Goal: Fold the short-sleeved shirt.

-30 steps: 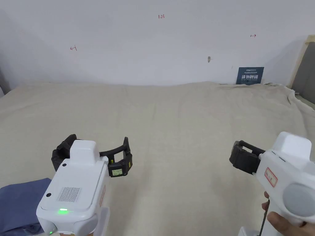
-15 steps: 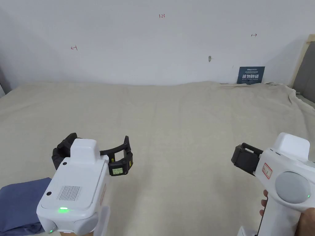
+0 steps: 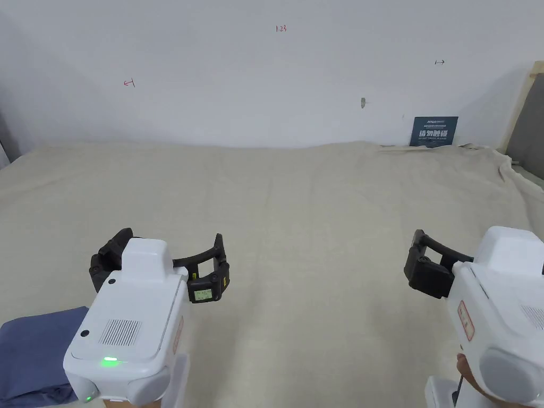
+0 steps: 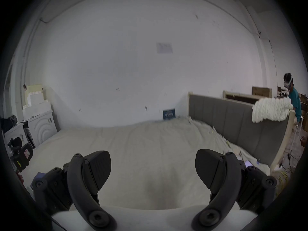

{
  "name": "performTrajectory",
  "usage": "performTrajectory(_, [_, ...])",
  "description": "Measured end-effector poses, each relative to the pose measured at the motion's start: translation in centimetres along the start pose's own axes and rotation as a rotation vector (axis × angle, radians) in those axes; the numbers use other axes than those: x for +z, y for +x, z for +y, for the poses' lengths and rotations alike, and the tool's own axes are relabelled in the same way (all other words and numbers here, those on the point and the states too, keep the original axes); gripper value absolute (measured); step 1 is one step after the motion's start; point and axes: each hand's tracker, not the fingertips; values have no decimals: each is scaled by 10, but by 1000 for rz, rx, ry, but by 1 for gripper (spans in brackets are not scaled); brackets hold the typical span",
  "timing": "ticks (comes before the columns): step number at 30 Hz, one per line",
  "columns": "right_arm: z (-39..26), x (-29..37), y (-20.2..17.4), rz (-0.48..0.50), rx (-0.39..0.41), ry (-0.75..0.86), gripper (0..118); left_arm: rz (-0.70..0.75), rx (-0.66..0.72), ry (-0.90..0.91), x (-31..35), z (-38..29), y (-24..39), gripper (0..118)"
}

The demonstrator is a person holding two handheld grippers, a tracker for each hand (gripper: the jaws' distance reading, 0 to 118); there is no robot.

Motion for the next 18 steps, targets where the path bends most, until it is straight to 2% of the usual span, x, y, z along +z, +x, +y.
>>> performTrajectory(9, [-4,4,-2,-10,79,104,104,4,-8,6,1,0,0,118])
performTrajectory(18, [-5,6,-3,17,66,91,104,4,-8,4,1,0,-1,118])
